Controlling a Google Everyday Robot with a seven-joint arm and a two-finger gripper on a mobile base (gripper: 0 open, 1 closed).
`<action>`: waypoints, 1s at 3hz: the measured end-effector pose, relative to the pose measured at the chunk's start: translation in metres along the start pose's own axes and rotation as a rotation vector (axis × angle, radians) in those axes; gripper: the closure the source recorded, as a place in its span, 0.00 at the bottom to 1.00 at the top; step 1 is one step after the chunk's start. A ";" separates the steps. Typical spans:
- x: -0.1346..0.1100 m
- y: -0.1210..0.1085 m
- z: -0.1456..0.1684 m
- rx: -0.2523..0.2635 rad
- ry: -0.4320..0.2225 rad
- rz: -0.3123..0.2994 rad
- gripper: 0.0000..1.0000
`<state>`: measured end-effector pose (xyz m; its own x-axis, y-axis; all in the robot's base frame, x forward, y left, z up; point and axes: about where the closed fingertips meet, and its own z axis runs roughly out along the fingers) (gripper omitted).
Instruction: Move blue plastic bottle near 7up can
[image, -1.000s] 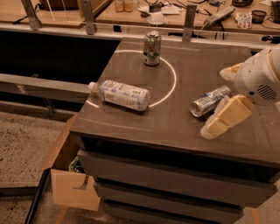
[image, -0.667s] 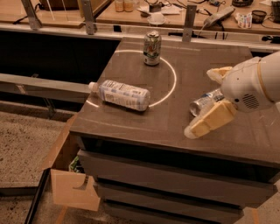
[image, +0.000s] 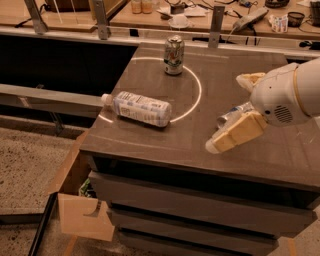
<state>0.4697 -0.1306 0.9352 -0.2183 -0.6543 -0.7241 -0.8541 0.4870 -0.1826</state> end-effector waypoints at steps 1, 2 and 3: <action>0.002 -0.006 0.018 0.025 -0.025 0.083 0.00; -0.005 -0.017 0.044 0.036 -0.070 0.116 0.00; -0.010 -0.023 0.070 0.029 -0.106 0.128 0.00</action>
Offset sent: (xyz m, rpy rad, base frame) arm 0.0705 0.0354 -0.0407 0.1735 -0.0028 -0.1065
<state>0.5243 -0.0953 0.9002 -0.2721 -0.5221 -0.8083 -0.8083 0.5799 -0.1024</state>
